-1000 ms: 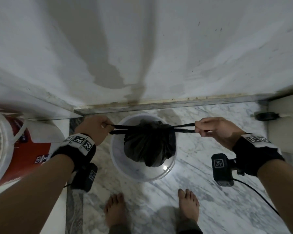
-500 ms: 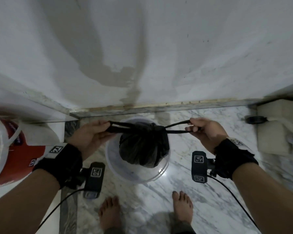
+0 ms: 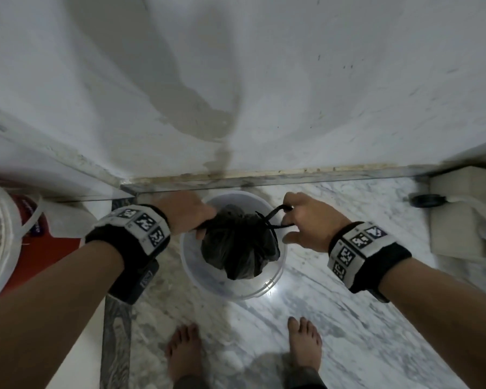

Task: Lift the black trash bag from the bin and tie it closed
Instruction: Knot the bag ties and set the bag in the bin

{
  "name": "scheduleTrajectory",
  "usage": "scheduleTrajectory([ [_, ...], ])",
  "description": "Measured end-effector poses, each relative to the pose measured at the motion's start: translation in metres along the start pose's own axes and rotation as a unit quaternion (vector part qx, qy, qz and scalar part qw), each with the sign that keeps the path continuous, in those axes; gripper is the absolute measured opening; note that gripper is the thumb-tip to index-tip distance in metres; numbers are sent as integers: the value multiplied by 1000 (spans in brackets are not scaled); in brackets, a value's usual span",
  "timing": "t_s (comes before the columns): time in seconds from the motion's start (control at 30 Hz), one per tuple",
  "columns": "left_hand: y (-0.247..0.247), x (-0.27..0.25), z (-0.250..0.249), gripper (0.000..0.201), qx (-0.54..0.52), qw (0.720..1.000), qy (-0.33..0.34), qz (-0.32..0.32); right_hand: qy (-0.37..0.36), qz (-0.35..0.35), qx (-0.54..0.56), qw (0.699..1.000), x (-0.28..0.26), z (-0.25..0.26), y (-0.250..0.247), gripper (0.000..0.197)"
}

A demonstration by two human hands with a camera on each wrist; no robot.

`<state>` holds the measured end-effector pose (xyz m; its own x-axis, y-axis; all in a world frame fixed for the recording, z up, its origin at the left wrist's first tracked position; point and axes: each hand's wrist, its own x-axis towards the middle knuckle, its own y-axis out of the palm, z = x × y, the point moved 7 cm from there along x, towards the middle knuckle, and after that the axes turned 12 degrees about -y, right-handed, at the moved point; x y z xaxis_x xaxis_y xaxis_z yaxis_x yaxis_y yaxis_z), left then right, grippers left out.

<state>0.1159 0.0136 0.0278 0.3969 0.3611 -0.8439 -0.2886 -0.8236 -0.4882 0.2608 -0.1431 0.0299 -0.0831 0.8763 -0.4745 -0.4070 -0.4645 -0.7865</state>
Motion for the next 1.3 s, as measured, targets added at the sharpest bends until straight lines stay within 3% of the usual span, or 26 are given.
scheduleTrajectory([
  [0.07,-9,2,-5,36,169,980,27,-97,-34,-23,6,999,-2,6,0,27],
  [0.1,-10,3,-5,36,202,971,41,-121,-52,-52,41,996,-3,7,-3,26],
  [0.17,-8,9,-1,52,239,963,36,-116,-89,-108,99,985,-5,10,-7,21],
  [0.3,11,12,-5,18,351,932,14,-93,-134,-197,89,967,1,31,-17,25],
  [0.37,6,13,-10,11,300,945,14,-128,-143,-230,116,956,2,39,-21,28],
  [0.47,-8,13,-10,11,84,986,16,-145,-63,-227,290,928,5,26,-18,28],
  [0.53,-6,8,-9,14,-54,993,22,-104,35,-230,426,874,5,10,-12,28],
  [0.6,-8,-1,-11,15,-180,979,39,-83,113,-243,540,798,0,0,-5,26],
  [0.67,-17,-9,-12,18,-327,938,64,-92,143,-261,606,738,-3,-4,-2,24],
  [0.7,-21,-12,-12,19,-415,902,78,-89,147,-270,616,725,-5,-4,-2,23],
  [0.8,-21,-16,-15,19,-622,776,106,1,153,-303,594,729,-8,-2,-10,28],
  [0.87,-12,-22,-24,14,-669,729,117,85,145,-344,600,707,-9,1,-16,32],
  [0.93,-6,-30,-34,7,-660,727,126,141,132,-381,640,654,-8,5,-18,34],
  [0.97,-2,-31,-37,17,-646,737,123,154,130,-393,674,612,-7,6,-16,34],
  [1.03,5,-30,-41,33,-610,768,109,162,143,-388,742,528,-4,11,-11,27],
  [1.1,12,-30,-46,33,-555,809,103,163,156,-362,780,487,-1,18,-9,16],
  [1.17,20,-29,-53,30,-515,836,97,161,147,-334,783,504,2,25,-10,17],
  [1.23,23,-27,-58,30,-516,839,88,150,148,-314,758,552,3,29,-9,23],
  [1.3,23,-26,-61,30,-528,835,82,131,157,-292,743,581,6,29,-4,29],
])
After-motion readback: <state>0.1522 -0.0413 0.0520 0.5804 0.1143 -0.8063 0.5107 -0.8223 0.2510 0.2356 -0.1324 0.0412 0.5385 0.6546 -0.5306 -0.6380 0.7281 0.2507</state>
